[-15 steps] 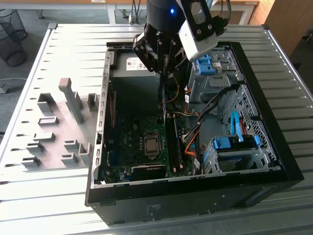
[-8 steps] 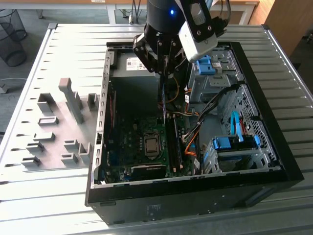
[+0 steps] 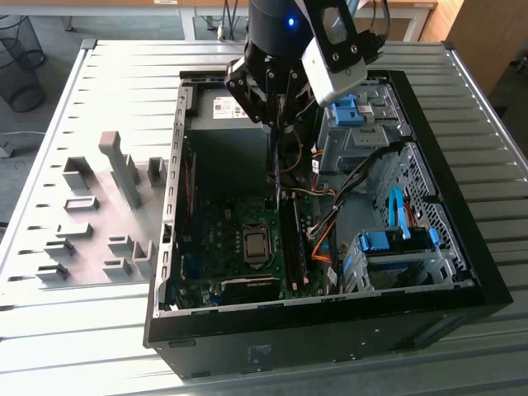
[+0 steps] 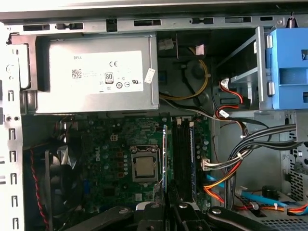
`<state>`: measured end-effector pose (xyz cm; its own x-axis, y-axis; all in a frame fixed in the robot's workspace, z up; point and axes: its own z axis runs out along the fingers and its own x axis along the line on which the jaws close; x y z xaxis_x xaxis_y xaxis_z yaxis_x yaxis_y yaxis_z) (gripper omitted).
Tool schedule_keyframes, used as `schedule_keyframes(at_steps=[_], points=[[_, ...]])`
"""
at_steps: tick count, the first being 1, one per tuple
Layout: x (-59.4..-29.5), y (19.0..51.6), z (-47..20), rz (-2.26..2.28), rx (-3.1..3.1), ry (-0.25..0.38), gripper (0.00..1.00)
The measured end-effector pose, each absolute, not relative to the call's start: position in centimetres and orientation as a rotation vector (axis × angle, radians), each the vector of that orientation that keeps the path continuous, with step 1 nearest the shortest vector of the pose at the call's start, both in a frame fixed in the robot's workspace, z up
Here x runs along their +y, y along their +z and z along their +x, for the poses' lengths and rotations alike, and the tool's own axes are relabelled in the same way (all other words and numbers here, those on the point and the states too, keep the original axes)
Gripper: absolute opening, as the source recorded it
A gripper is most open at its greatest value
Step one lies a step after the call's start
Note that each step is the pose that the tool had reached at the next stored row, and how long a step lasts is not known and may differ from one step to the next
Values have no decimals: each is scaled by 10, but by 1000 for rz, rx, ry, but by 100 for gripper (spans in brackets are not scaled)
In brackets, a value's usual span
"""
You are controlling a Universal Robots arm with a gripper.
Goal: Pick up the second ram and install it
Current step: 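Insert the second ram into the second slot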
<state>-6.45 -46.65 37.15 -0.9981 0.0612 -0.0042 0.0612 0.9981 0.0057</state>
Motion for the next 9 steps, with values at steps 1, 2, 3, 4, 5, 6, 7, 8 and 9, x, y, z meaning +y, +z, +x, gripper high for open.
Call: schedule_keyframes(at_steps=[1, 2, 3, 4, 5, 6, 7, 8, 9], points=[[-467, 371, -64, 96, 3136, 9, 14], [-466, 371, -63, 96, 3136, 9, 14], [-466, 371, -62, 96, 3136, 9, 14], [-466, 371, -61, 96, 3136, 9, 14], [-466, 370, -60, 95, 3136, 9, 14], [-466, 370, -60, 92, 3136, 8, 14], [-466, 369, -59, 81, 3137, 8, 14], [-466, 369, -59, 71, 3137, 9, 14], [-467, 369, -59, 66, 3137, 9, 14]])
